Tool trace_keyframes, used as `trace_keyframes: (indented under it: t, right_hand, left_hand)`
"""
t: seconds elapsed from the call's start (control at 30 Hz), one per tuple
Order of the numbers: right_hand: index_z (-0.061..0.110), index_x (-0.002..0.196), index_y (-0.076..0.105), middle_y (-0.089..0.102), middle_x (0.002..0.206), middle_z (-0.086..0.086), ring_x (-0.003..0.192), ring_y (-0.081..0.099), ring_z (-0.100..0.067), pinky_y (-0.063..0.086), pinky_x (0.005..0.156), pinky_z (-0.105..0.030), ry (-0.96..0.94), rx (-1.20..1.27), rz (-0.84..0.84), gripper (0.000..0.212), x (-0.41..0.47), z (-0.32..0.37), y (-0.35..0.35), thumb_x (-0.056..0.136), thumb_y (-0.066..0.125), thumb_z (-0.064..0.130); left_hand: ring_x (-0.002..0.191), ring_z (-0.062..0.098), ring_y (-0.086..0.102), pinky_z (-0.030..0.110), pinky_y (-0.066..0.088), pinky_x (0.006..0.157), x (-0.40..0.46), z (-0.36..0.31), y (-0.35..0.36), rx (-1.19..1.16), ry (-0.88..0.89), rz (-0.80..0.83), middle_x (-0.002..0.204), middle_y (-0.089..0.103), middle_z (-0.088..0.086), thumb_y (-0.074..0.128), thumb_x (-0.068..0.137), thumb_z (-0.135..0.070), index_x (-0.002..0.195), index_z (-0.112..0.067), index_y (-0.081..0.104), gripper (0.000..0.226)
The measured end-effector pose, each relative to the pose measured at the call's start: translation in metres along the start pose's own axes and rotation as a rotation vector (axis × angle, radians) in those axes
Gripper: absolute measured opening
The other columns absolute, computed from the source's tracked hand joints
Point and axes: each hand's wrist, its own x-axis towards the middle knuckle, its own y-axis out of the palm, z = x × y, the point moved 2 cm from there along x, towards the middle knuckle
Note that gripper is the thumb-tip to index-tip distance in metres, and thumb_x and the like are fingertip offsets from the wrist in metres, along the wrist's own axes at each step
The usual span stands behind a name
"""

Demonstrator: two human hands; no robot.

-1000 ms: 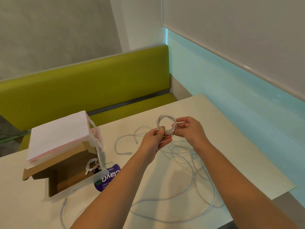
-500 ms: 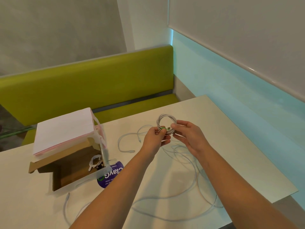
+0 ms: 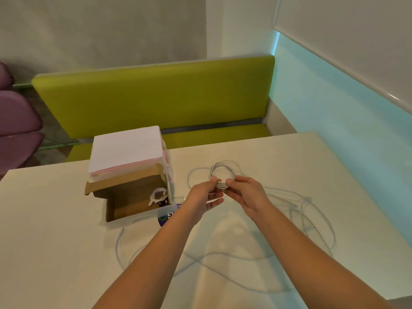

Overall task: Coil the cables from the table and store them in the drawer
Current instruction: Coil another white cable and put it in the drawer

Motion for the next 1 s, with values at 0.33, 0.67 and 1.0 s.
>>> trace_keyframes:
  t: [0.33, 0.67, 1.0]
  right_hand:
    - [0.001, 0.105, 0.064, 0.07, 0.098, -0.019, 0.087, 0.069, -0.029, 0.058, 0.077, -0.033, 0.066, -0.34, -0.076, 0.031, 0.003, -0.071, 0.083, 0.077, 0.076, 0.0]
    - [0.016, 0.108, 0.068, 0.069, 0.098, -0.003, 0.085, 0.066, -0.021, 0.058, 0.075, -0.035, 0.041, -0.699, -0.121, 0.023, 0.021, -0.121, 0.139, 0.086, 0.07, 0.025]
    - [0.026, 0.104, 0.059, 0.066, 0.1, 0.002, 0.08, 0.064, -0.015, 0.056, 0.066, -0.028, 0.024, -0.915, -0.235, 0.017, 0.046, -0.135, 0.141, 0.087, 0.062, 0.025]
  left_hand:
    - [0.092, 0.021, 0.066, 0.03, 0.058, 0.079, -0.014, 0.017, -0.1, -0.077, -0.14, -0.256, 0.104, 0.07, 0.014, 0.061, 0.096, -0.017, 0.109, -0.004, 0.063, 0.019]
    - [0.083, 0.018, 0.068, 0.03, 0.059, 0.078, -0.004, -0.006, -0.196, 0.407, 0.049, -0.483, 0.102, 0.065, 0.004, 0.067, 0.091, -0.025, 0.117, -0.015, 0.055, 0.03]
    - [0.081, 0.022, 0.065, 0.031, 0.059, 0.082, 0.049, -0.012, -0.233, 0.373, -0.116, -0.365, 0.104, 0.063, 0.012, 0.068, 0.091, -0.017, 0.13, -0.004, 0.058, 0.042]
